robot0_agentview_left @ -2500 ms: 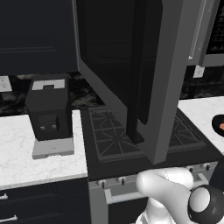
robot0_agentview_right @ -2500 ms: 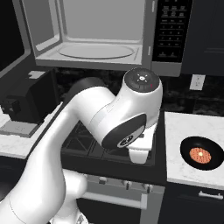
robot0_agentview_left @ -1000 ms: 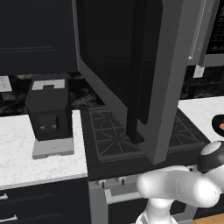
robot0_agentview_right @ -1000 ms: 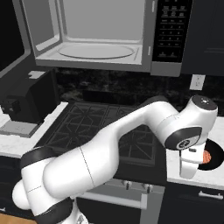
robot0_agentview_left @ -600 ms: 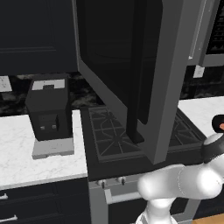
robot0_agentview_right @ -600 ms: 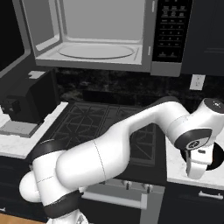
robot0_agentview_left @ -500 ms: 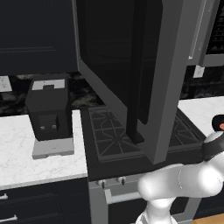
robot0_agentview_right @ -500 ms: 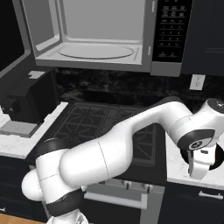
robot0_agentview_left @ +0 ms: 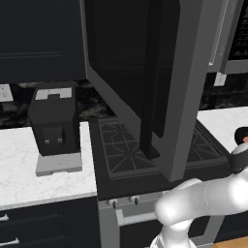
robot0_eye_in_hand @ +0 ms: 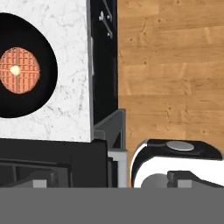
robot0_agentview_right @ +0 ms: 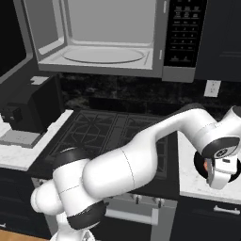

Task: Open the microwave, place the bowl with waffle inside the microwave, then close the microwave door and turn it on.

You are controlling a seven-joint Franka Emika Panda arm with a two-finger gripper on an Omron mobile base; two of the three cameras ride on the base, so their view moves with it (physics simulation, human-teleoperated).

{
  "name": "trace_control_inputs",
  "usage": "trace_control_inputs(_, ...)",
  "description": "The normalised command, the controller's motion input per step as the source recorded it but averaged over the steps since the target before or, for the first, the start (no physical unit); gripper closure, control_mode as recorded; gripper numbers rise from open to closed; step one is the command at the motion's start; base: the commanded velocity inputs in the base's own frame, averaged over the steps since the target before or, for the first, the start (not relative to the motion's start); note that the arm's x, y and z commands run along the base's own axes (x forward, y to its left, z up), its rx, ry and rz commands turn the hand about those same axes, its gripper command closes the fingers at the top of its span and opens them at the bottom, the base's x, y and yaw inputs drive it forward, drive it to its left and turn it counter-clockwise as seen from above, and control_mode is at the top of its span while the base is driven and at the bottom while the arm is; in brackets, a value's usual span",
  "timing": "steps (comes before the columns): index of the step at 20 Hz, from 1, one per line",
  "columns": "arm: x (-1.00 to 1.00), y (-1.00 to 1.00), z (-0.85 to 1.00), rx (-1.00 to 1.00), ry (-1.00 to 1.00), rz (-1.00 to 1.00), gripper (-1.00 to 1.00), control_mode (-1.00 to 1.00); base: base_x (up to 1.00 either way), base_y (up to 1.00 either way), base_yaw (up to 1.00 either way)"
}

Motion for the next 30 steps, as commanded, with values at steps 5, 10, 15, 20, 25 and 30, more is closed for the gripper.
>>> trace_control_inputs(5, 0.24, -0.05, -0.27, 0.0, 0.03, 0.0, -1.0, -1.0, 0.0, 0.0, 0.0)
trace_control_inputs(10, 0.11, -0.16, -0.28, 0.0, 0.02, 0.0, -1.0, -1.0, 0.0, 0.0, 0.0)
trace_control_inputs(15, 0.17, -0.14, -0.26, 0.0, 0.0, 0.0, -1.0, -1.0, 0.0, 0.0, 0.0)
trace_control_inputs(20, 0.15, -0.11, -0.25, 0.0, 0.0, 0.0, -1.0, -1.0, 0.0, 0.0, 0.0)
trace_control_inputs(25, 0.17, -0.07, -0.24, 0.0, 0.0, 0.0, -1.0, -1.0, 0.0, 0.0, 0.0)
trace_control_inputs(30, 0.35, 0.0, -0.22, 0.0, 0.0, 0.0, -1.0, -1.0, 0.0, 0.0, 0.0)
